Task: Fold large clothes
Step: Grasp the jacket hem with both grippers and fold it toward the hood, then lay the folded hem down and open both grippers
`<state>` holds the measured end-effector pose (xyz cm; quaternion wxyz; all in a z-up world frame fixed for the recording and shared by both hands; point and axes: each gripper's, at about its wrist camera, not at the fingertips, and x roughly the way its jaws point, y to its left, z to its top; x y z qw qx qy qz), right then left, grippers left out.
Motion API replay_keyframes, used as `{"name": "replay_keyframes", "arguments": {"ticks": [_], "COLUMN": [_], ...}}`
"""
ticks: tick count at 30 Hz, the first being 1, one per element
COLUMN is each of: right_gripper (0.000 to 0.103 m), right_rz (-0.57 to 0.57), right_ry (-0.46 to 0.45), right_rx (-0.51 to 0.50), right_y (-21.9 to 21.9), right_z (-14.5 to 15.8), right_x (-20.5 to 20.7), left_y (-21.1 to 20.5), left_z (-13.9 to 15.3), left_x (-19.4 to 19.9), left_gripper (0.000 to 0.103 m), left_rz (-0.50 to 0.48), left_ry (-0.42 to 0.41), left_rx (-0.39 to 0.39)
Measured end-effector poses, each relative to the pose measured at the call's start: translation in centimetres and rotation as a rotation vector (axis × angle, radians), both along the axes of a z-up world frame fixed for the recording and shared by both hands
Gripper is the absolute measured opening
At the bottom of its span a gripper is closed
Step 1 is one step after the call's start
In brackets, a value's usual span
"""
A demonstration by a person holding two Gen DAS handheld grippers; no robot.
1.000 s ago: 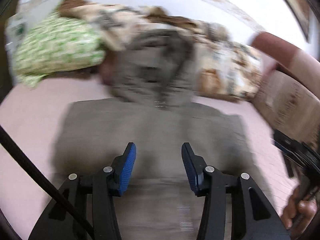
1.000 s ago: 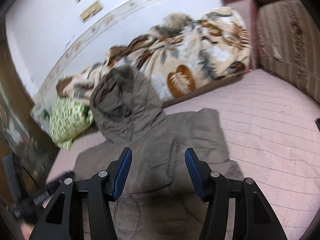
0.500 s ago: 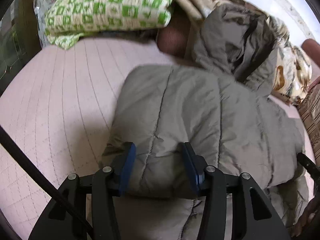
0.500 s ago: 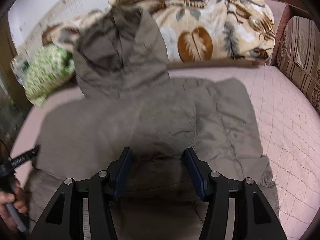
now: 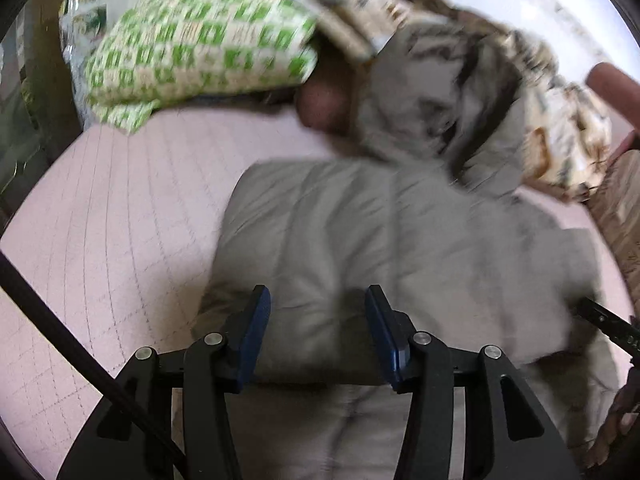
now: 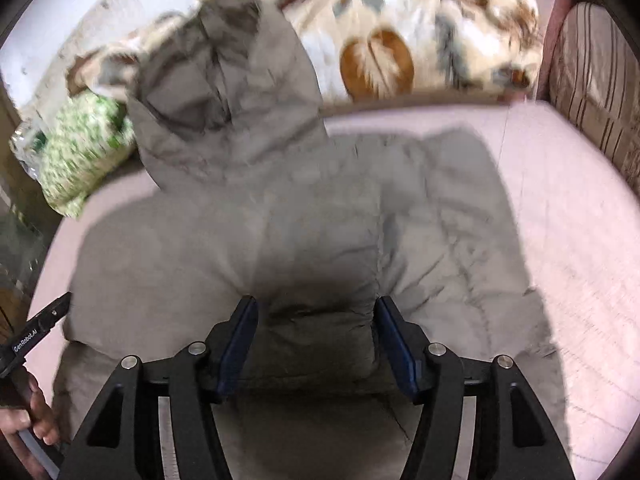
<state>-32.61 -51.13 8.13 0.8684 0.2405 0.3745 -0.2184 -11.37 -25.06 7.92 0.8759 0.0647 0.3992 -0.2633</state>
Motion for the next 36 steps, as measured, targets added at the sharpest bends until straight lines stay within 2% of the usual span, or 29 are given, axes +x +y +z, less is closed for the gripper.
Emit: {"name": "replay_keyframes", "arguments": {"ticks": [4, 6, 10, 13, 17, 21, 24, 27, 29, 32, 36], "right_gripper": [0.067, 0.067, 0.067, 0.067, 0.067, 0.067, 0.067, 0.067, 0.067, 0.067, 0.067], "right_rz": [0.032, 0.058, 0.053, 0.012, -0.06, -0.111, -0.074, 0.029, 0.059, 0.077, 0.066], "right_ry": [-0.068, -0.055, -0.011, 0.018, 0.057, -0.009, -0.095, -0.101, -0.069, -0.023, 0.036], "right_rx": [-0.049, -0.088, -0.117, -0.101, -0.031, -0.144, -0.186, -0.156, -0.145, -0.11, -0.033], "right_y": [1.6, 2.7, 2.8, 1.7, -0.1, 0.7, 2.0, 3.5, 4.0, 3.9, 2.8], "right_z": [2.0, 2.0, 1.4, 0.6, -0.9, 1.9, 3.4, 2.8, 1.9, 0.3, -1.9], "right_x": [-0.5, -0.1, 0.8, 0.8, 0.2, -1.2, -1.7, -0.4, 0.5, 1.4, 1.8], "left_y": [-1.9, -3.2, -4.5, -4.9, -5.0, -4.6, -4.3, -4.4, -4.4, -4.5, -4.9], "left_z": [0.8, 0.2, -1.6, -2.6, -3.2, -1.3, 0.0, -0.4, -1.1, -2.3, -3.5], "left_x": [-2.8, -3.9, -4.5, -4.2, -4.3, -5.3, -5.9, -5.5, -5.0, -4.3, -4.0], "left_gripper": [0.048, 0.048, 0.048, 0.051, 0.052, 0.052, 0.055, 0.055, 0.055, 0.055, 0.065], "left_rz": [-0.086, -0.126, -0.142, -0.144, -0.144, -0.156, -0.149, -0.134, -0.122, -0.115, -0.103], "left_ry": [-0.041, -0.052, -0.067, -0.059, -0.065, -0.108, -0.146, -0.148, -0.127, -0.087, -0.083], "left_rx": [-0.024, 0.006, 0.074, 0.097, 0.115, 0.069, 0.033, 0.058, 0.077, 0.095, 0.134]}}
